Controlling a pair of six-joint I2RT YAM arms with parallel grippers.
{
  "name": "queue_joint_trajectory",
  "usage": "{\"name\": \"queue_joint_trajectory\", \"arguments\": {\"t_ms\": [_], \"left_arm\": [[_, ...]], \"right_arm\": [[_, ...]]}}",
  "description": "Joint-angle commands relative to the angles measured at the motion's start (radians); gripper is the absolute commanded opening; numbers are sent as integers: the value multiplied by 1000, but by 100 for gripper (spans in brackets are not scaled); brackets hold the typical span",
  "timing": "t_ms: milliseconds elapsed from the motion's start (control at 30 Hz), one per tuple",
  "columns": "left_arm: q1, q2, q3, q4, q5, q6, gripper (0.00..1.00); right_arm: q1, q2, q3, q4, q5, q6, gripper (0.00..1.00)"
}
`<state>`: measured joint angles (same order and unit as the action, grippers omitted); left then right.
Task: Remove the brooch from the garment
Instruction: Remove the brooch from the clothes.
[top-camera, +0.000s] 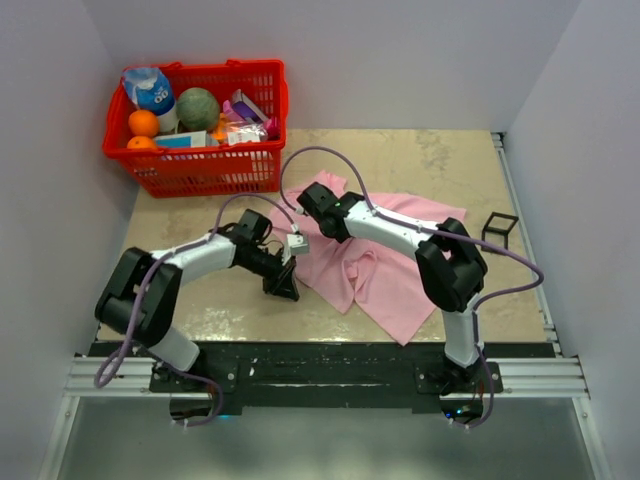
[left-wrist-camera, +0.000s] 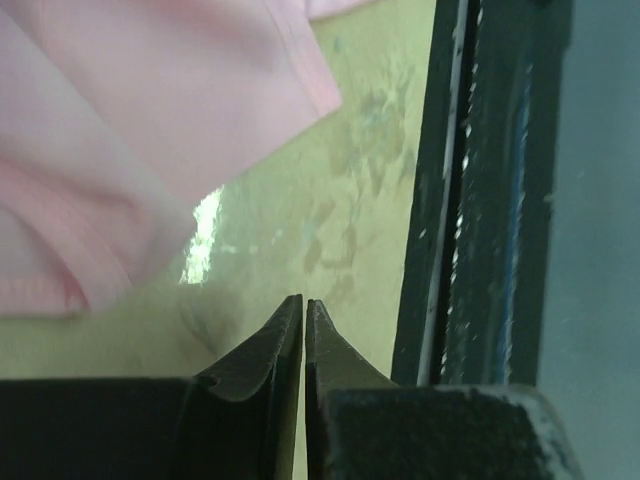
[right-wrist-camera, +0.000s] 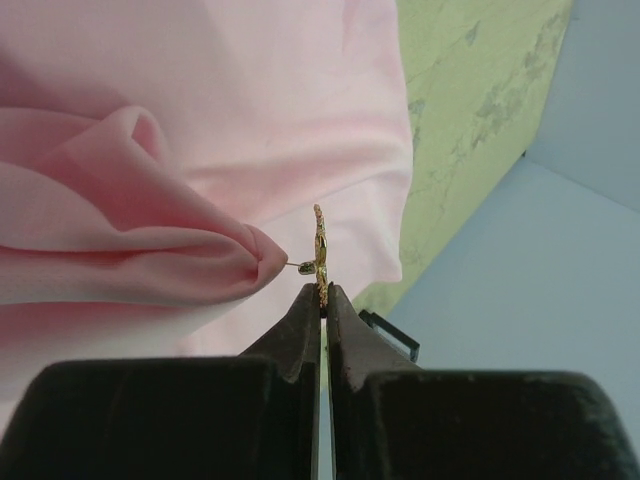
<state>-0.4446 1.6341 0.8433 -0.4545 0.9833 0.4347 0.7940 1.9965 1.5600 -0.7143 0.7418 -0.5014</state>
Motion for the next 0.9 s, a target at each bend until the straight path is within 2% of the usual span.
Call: {"name": "queue_joint_trajectory", "arguments": {"t_ms": [0,67,100,167,200,233,300,367,433,500,600,733,867], "left_arm": [[-8,-149,-44,-21,-155,214,11],[-37,-216,-58,80,-221,126,11],[-60,-246,-85,118,-257,110,11],[-178,-334,-125,256,-427,101,12],[-230,-364,-182,320,-508,105,12],[-317,-405,-212,450,-637,128,13],[-365,-384,-234,571,-728,133,17],[-397,-300,-211,655,-823,131,18],[-454,-228,-213,767,-929,235,18],[-480,-174,-208,822,-977,298,18],[-493,-64,-146,827,-1018,341,17],[-500,44,-66,677,-988,341,17],[-510,110,-30,515,-956,407,16]], "right_arm": [[-7,-30,-11,-24,-1,40,0],[-4,-34,-46,24,20,-26,0],[-7,-38,-67,115,42,-63,0],[-7,-31,-113,202,86,-167,0],[-7,-24,-110,222,93,-175,0],[-7,-10,-76,213,97,-174,0],[-6,15,-48,210,114,-172,0],[-6,37,-12,216,125,-189,0],[-6,45,5,230,130,-196,0],[-6,54,3,237,136,-201,0],[-6,59,0,225,143,-200,0],[-6,39,-32,216,140,-184,0],[-6,21,-80,220,137,-192,0]]}}
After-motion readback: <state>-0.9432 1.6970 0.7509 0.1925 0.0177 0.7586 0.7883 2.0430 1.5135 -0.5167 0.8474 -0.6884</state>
